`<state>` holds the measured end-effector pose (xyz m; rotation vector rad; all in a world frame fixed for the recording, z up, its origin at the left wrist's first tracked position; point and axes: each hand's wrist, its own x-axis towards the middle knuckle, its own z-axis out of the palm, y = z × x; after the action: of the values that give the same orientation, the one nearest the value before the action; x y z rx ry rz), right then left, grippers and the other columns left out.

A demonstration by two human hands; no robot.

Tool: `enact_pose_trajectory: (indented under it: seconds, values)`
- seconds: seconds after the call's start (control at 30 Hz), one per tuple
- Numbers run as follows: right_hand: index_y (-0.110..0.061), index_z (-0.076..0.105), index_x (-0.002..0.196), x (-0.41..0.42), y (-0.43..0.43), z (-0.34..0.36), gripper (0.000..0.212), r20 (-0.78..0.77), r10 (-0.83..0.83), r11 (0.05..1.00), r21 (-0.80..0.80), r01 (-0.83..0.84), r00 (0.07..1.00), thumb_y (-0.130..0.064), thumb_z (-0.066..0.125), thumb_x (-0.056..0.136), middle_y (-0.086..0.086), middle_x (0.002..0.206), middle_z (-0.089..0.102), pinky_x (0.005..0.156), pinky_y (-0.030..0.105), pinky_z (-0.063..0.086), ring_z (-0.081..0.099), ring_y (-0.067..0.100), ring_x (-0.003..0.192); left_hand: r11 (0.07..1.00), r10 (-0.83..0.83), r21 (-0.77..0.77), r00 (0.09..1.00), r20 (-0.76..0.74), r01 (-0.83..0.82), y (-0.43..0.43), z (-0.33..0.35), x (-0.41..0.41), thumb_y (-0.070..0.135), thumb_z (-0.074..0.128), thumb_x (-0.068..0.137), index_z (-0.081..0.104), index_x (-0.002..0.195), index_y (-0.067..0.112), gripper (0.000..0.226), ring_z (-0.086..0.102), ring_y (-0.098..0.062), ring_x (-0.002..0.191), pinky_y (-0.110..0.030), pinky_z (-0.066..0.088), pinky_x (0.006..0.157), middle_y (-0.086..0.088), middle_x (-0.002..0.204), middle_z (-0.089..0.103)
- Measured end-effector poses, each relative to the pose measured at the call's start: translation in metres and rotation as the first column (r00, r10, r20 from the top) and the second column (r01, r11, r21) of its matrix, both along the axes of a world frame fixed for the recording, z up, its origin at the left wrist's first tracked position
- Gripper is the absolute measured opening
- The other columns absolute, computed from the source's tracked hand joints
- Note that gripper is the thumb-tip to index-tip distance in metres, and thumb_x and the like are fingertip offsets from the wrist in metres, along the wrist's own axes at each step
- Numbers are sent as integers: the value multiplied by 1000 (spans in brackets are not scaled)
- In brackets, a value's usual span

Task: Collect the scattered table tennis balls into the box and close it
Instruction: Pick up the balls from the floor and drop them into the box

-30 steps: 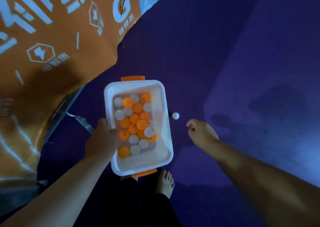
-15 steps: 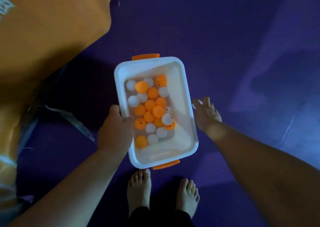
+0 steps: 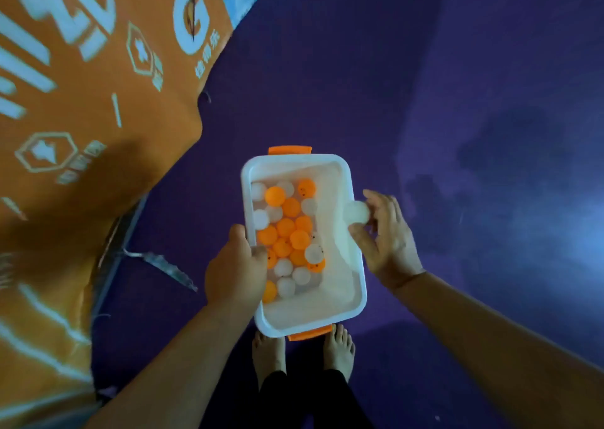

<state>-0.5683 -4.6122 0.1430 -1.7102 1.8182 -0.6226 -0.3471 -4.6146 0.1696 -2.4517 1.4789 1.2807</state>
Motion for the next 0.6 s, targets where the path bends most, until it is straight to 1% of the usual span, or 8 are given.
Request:
enact_pose_trajectory:
  seconds: [0.07,0.13,0.17,0.23,0.3,0.37,0.47,0.6]
  values:
    - [-7,40,135,-5,-9,47,64,-99,-23,999,24,26,995,-44,53,84,5,117,48,59,12,44,49,5,77,999,-43,8,999,-31,44,-13,48,-9,26,44,91,43,97,19,9,58,-24,73,-35,45,63,-1,80,59]
    - [-6,36,138,-12,-12,94,63,-179,-125,989,60,138,976,-33,58,85,12,126,44,59,29,52,53,16,80,994,-103,-40,994,-31,102,-26,98,-19,24,44,91,44,99,18,10,58,-22,71,-35,45,60,-4,86,63]
    - [-7,35,139,-16,-12,119,62,-202,-167,978,89,188,965,-27,60,86,12,128,42,62,34,53,54,19,81,988,-139,-67,990,-18,137,-31,124,-24,24,43,92,44,101,17,11,58,-24,73,-34,42,59,-6,91,65]
    - [-11,32,140,-24,-9,171,60,-199,-223,956,145,253,954,-23,59,88,7,128,42,63,31,49,54,17,76,974,-201,-106,980,12,201,-40,176,-35,23,42,94,44,105,15,14,58,-27,78,-32,37,61,-10,101,65]
    - [-16,29,140,-32,-7,223,57,-173,-276,936,177,305,946,-26,56,91,0,117,46,56,22,40,49,9,67,958,-251,-139,968,24,252,-48,226,-45,23,42,94,44,108,14,17,60,-29,83,-31,36,60,-11,106,64]
    - [-18,28,139,-42,-4,272,54,-170,-324,914,198,354,931,-28,53,92,-4,106,49,52,17,33,47,5,64,938,-299,-178,954,24,298,-52,273,-55,24,42,94,44,109,14,18,61,-27,81,-30,36,56,-9,105,64]
    - [-23,27,136,-53,5,341,49,-210,-372,882,223,415,904,-31,50,94,-3,105,53,50,18,36,52,7,70,910,-355,-222,935,17,350,-56,335,-71,26,44,94,46,111,13,21,54,-17,68,-24,29,45,-7,101,64]
    - [-26,26,133,-72,26,414,45,-209,-445,850,209,484,871,-31,48,94,-5,115,53,53,19,43,56,9,77,893,-387,-265,921,-40,364,-52,401,-97,26,46,92,48,106,13,19,59,-22,71,-29,37,51,-5,90,63]
